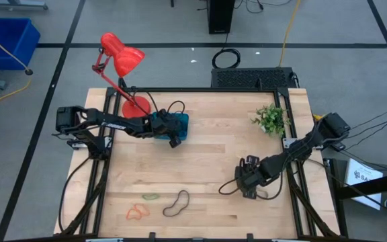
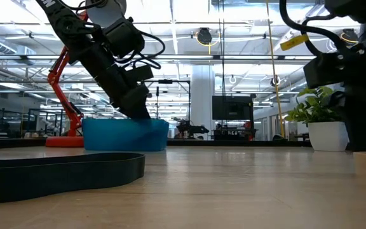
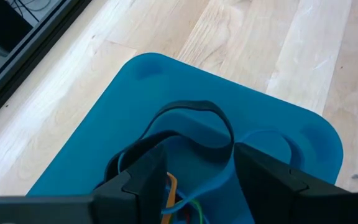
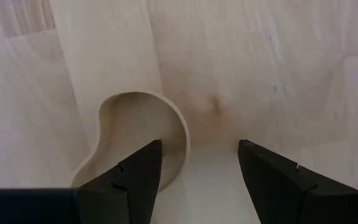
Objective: Pick and place rubber bands into bin
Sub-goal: Put the brown rubber band into the blue bin
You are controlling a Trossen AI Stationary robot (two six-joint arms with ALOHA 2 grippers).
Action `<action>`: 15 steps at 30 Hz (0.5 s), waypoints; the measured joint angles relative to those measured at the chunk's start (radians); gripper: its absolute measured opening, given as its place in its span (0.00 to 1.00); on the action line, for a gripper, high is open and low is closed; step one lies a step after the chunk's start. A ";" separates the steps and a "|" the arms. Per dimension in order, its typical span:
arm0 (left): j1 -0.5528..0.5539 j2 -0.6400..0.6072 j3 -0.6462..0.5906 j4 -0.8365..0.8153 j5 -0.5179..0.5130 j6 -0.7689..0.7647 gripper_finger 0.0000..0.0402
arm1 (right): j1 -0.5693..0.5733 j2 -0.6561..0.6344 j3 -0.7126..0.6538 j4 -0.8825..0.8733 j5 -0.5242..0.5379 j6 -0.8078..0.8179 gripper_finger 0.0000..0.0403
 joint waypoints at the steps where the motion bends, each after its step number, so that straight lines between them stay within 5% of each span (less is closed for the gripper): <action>1: 0.000 0.000 0.000 0.000 0.000 0.000 0.48 | 0.000 0.002 0.000 0.002 0.000 0.000 0.51; 15: 0.000 0.000 0.000 0.002 0.000 -0.003 0.48 | -0.015 0.004 0.000 0.040 0.003 -0.054 0.15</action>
